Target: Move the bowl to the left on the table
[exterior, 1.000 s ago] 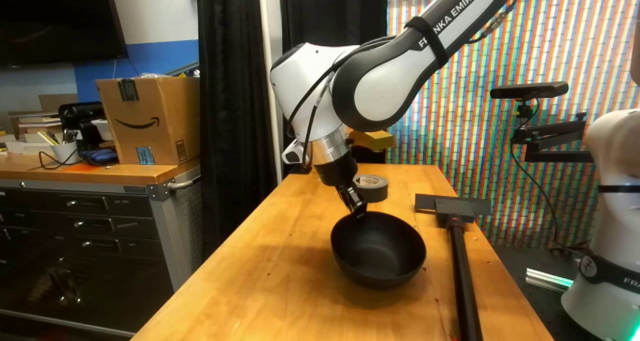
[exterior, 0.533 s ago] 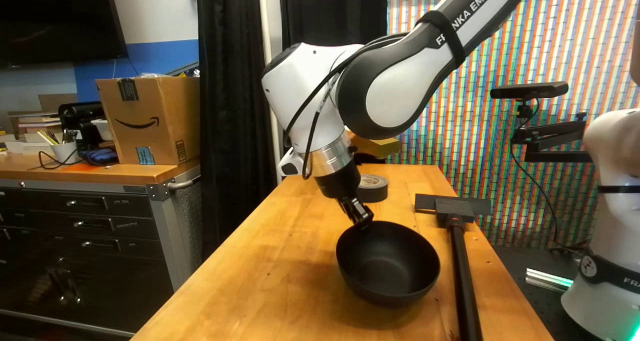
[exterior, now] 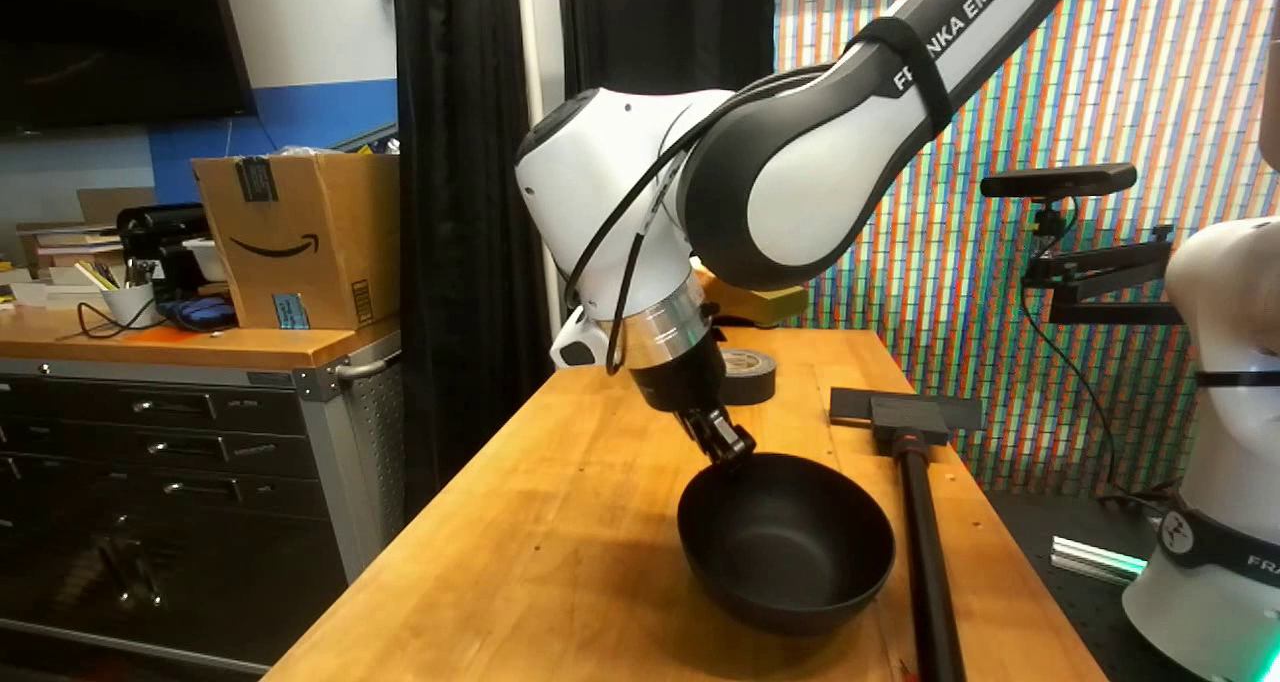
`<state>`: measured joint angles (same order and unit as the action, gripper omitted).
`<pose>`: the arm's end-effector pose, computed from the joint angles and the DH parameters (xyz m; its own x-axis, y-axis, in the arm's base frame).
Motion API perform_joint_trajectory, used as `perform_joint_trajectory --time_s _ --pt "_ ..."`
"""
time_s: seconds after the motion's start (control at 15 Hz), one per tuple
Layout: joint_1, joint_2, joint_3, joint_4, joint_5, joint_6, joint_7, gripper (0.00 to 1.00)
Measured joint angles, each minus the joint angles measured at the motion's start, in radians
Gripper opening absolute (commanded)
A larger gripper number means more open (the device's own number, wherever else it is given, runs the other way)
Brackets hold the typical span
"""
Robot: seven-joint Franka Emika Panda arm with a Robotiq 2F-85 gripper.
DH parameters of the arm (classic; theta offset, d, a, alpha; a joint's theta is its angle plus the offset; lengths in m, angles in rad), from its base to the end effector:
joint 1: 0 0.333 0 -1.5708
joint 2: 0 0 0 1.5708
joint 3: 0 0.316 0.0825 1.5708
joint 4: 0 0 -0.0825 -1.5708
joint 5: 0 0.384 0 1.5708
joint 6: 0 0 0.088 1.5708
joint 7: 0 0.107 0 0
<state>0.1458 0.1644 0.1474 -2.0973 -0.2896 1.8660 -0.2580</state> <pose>0.5078 0.1296 0.3203 0.7075 0.5621 -0.4285 0.6527 -0.7522 0.0910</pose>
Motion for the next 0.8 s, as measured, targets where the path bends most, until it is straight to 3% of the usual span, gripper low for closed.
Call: perform_joint_trajectory --time_s 0.07,0.13,0.33,0.8 --pt "0.0 0.001 0.0 0.001 0.0 -0.001 0.0 0.32" --pt "0.0 0.003 0.0 0.001 0.0 -0.001 0.0 0.09" --pt "0.001 0.016 0.002 0.0 0.0 -0.001 0.0 0.32" --pt "0.002 0.026 0.003 0.001 0.0 -0.001 0.001 0.32"
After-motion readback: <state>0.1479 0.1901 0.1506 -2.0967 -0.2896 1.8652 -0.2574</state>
